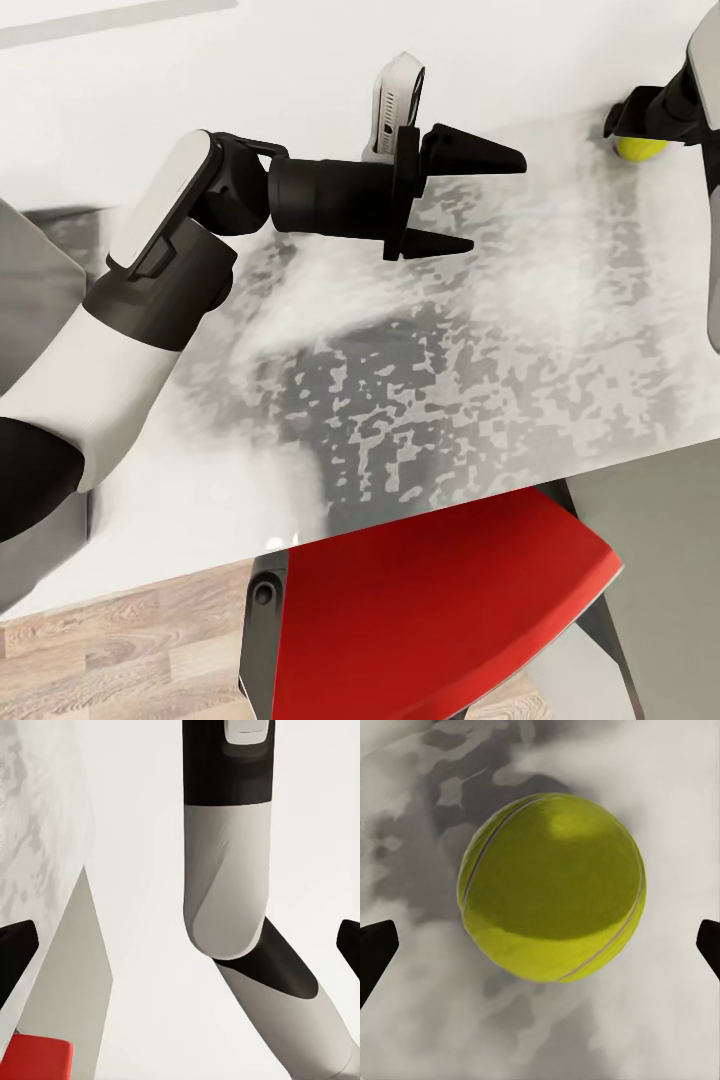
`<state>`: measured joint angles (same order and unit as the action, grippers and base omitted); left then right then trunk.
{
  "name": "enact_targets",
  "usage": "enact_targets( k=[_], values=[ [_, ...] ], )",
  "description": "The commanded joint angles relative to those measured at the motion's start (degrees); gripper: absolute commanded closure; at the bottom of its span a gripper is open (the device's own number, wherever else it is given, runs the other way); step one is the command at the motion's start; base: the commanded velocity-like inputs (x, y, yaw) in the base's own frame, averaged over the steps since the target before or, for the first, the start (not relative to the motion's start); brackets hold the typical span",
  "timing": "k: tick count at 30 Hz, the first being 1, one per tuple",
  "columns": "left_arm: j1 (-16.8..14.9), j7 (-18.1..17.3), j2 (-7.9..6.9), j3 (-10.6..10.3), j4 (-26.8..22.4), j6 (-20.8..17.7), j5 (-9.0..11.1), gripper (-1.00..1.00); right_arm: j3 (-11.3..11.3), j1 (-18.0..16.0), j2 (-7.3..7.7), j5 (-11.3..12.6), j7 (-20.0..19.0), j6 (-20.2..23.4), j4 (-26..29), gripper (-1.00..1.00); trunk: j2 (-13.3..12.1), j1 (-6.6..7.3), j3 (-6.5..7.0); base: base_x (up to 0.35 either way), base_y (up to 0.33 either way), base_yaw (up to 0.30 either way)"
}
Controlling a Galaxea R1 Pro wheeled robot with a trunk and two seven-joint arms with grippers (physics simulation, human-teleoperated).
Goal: Put all the toys in the child's room - the three board games (two on the bed and one on the table), the two jigsaw puzzles on the table, and the tennis ball on the table - inside the toy box on the table in the child's room.
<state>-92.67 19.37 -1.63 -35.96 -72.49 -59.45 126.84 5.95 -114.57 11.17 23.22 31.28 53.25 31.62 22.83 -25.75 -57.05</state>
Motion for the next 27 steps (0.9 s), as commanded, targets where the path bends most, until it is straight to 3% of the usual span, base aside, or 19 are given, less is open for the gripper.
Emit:
enact_targets(
  k=[1, 27],
  values=[
    [-0.1, 0.5, -0.04, -0.1, 0.0, 0.0, 0.6, -1.00, 0.5, 0.0, 0.06, 0.6, 0.5, 0.2, 0.0, -1.00, 0.1, -0.04, -0.06, 0.000, 0.000, 0.000],
    [-0.1, 0.5, 0.03, -0.1, 0.0, 0.0, 0.6, -1.00, 0.5, -1.1, -0.30, 0.5, 0.5, -0.6, 0.0, -1.00, 0.1, -0.04, -0.42, 0.000, 0.000, 0.000]
  ],
)
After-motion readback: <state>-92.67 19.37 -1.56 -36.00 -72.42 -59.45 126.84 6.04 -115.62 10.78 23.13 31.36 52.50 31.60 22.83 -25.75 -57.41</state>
